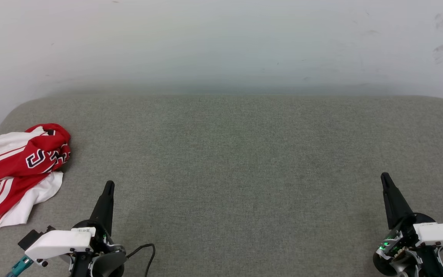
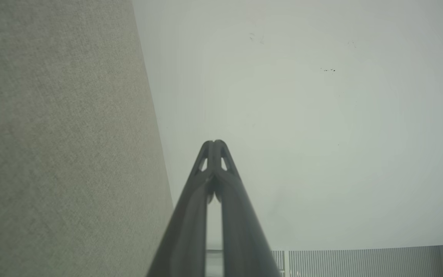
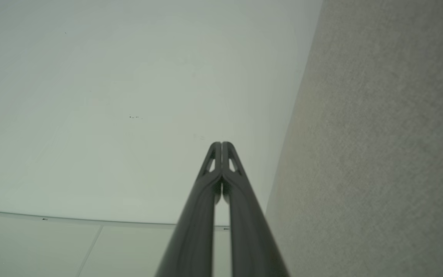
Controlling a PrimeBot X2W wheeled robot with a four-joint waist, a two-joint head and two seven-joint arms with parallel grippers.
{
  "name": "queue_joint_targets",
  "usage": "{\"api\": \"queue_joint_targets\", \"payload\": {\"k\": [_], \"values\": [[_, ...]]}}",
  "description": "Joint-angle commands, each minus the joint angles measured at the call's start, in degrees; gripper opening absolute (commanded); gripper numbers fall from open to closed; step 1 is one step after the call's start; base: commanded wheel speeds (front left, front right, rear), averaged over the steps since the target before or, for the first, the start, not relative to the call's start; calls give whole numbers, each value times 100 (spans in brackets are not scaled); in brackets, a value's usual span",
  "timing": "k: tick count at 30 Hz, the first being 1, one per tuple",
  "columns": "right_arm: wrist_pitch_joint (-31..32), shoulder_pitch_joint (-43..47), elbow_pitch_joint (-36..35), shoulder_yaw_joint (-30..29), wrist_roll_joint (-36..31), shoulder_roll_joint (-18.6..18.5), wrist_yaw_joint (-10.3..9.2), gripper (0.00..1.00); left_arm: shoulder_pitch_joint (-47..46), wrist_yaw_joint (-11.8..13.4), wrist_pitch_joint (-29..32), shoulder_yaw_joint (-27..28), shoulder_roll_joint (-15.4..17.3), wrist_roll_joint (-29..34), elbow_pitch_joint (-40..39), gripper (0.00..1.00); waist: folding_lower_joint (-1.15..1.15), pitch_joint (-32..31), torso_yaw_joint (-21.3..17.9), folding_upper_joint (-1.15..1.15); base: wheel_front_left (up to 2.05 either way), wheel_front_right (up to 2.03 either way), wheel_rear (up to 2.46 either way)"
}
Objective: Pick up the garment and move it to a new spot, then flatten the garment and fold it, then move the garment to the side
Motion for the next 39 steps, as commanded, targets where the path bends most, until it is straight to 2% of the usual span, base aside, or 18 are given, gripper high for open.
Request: {"api": "queue_joint_targets", "payload": {"k": [1,19,20,30,39], "values": [[-2,-68,3,2,-32,18,-3,0,-36,-10,9,10,-9,1,-7,0,0,0,0,0,0,0,0],[-2,-68,3,2,-32,18,-3,0,-36,-10,9,12,-9,1,-7,0,0,0,0,0,0,0,0],[0,0,0,-1,0,-1,0,100,0,1,0,-1,0,0,0,100,0,0,0,0,0,0,0],[-164,173,136,56,-127,2,0,100,156,2,-177,-62,-14,115,58,100,0,9,2,0,0,0,0],[-415,197,-53,45,-1036,2,0,100,144,3,-426,5,-12,977,-114,100,0,27,4,0,0,0,0]]}}
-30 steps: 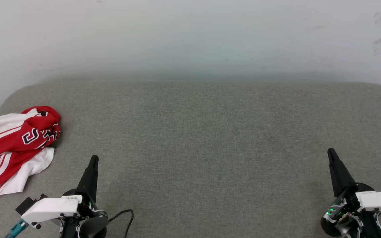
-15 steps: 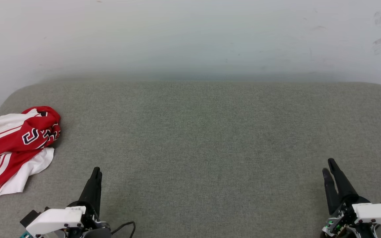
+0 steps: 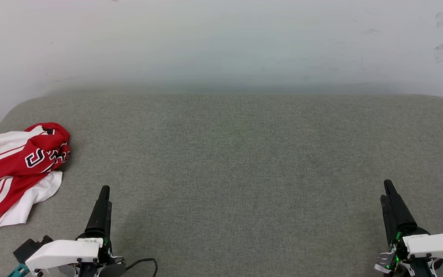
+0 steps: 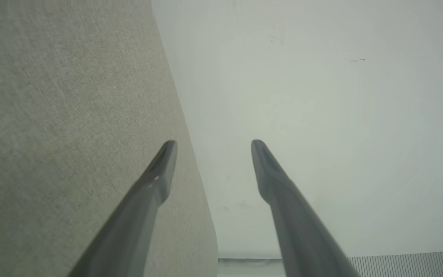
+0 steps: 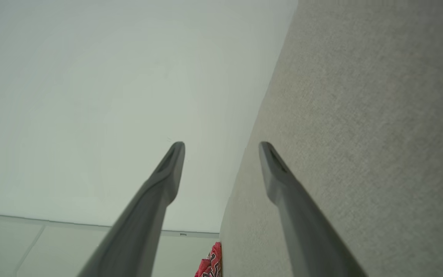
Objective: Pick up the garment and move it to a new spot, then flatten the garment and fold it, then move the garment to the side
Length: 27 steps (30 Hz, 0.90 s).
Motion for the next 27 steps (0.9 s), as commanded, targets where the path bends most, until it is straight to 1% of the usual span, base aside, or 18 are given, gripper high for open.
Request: {"api": "queue_joint_targets", "payload": {"k": [1,15,27], "values": [[-58,-74,-164,11,-250,-1,1,100,-114,8,-65,37,10,210,-151,100,0,2,0,0,0,0,0],[-395,5,-710,99,-2099,0,1,100,-69,425,-401,-99,13,1894,-640,100,0,8,15,0,0,0,0],[-648,88,-907,191,-3617,1,1,100,-2,699,-652,-341,16,3340,-813,100,0,15,25,0,0,0,0]]}}
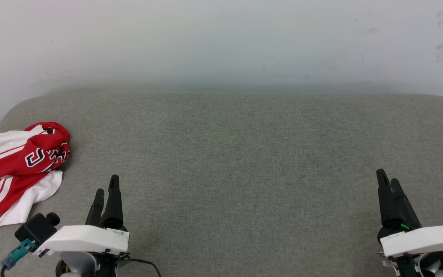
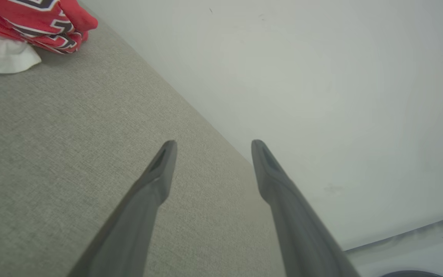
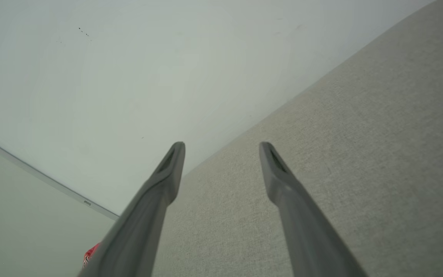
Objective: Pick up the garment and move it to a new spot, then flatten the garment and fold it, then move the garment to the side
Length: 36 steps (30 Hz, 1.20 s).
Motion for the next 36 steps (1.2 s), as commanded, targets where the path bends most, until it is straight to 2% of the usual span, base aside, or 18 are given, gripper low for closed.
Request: {"api": "queue_joint_targets", "payload": {"k": [1,5,6,15,36], "values": [[-63,-24,-124,16,-258,-1,1,100,-11,34,-66,-40,13,258,-115,100,0,1,2,0,0,0,0],[-141,-5,-133,29,-655,-1,1,100,-3,93,-143,-108,13,675,-133,100,0,5,8,0,0,0,0],[-196,8,-150,38,-923,-1,1,100,6,141,-200,-151,17,944,-145,100,0,6,13,0,0,0,0],[-354,25,-150,64,-1688,0,1,100,23,273,-357,-304,98,1676,-151,100,0,8,27,0,0,0,0],[-673,97,-197,106,-3079,2,0,100,79,547,-672,-635,228,2955,-212,100,0,10,50,0,0,0,0]]}}
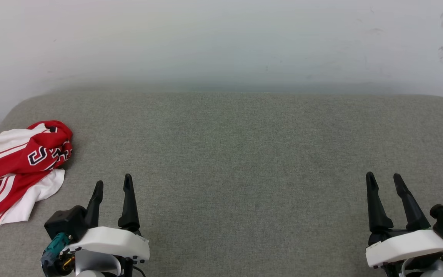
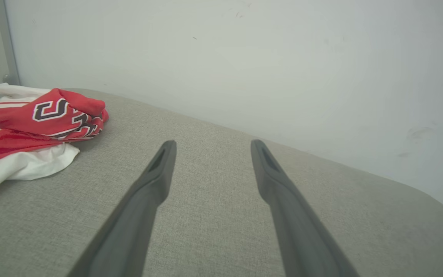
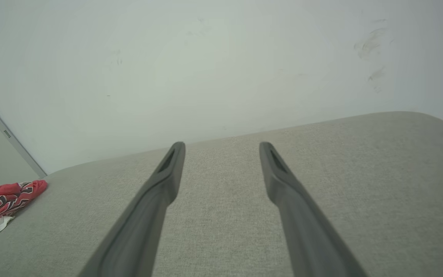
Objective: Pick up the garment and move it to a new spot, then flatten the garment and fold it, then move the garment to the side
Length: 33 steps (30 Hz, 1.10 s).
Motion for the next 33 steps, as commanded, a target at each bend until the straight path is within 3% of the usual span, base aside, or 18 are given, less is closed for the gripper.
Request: {"api": "queue_joint_targets", "payload": {"k": [1,16,33], "values": [[-60,9,-77,5,-172,2,-1,100,13,29,-59,-15,31,173,-70,100,0,1,0,0,0,0,0],[-237,63,-144,10,-838,4,-1,100,82,0,-241,-68,-5,842,-123,100,0,-6,-5,0,0,0,0],[-432,154,-252,59,-1409,5,-2,100,170,-253,-438,53,-122,1453,-107,100,0,-8,12,0,0,0,0]]}}
